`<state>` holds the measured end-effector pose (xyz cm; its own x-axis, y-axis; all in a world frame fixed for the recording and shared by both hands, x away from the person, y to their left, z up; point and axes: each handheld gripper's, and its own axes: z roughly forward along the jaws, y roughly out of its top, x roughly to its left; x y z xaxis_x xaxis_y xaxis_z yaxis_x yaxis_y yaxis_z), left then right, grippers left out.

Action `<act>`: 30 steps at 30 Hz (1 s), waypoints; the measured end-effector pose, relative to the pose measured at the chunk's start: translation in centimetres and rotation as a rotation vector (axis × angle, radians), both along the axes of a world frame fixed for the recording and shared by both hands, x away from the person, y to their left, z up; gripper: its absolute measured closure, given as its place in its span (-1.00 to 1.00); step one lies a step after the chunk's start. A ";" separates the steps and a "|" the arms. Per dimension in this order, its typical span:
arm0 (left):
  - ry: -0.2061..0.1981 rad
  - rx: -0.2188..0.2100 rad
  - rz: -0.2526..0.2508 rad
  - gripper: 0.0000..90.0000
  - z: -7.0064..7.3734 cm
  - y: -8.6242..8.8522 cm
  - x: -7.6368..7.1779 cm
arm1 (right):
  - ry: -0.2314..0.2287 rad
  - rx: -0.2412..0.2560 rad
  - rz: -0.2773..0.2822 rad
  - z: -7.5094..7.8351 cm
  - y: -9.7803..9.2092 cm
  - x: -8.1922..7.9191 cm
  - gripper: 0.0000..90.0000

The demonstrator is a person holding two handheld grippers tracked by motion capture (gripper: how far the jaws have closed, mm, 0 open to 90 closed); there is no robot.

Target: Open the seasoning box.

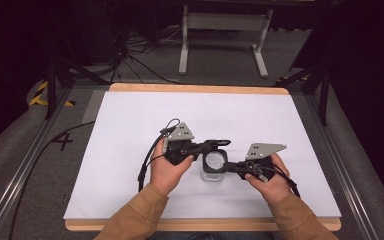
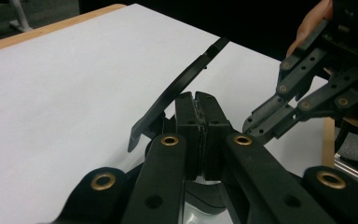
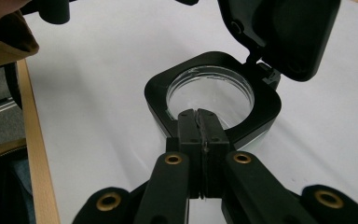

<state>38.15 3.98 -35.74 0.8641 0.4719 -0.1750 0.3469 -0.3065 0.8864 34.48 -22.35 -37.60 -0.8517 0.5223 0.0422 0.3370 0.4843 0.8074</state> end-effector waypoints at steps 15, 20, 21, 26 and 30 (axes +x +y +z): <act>0.000 -0.026 0.022 0.95 0.4 -0.2 2.1 | -0.023 -0.014 -0.006 -0.1 0.2 -0.3 1.00; 0.000 -0.012 0.028 0.96 0.5 -0.3 2.9 | -0.024 -0.018 -0.011 0.0 0.3 -0.4 1.00; 0.001 -0.005 0.037 0.97 0.6 -0.4 2.9 | -0.030 -0.023 -0.011 0.0 0.3 -0.4 1.00; -0.022 0.009 0.045 0.97 0.7 -0.6 3.4 | -0.024 -0.029 -0.009 0.1 0.3 -0.4 1.00; -0.018 0.005 0.049 0.98 0.4 -0.7 3.9 | -0.023 -0.025 -0.009 0.0 0.3 -0.4 1.00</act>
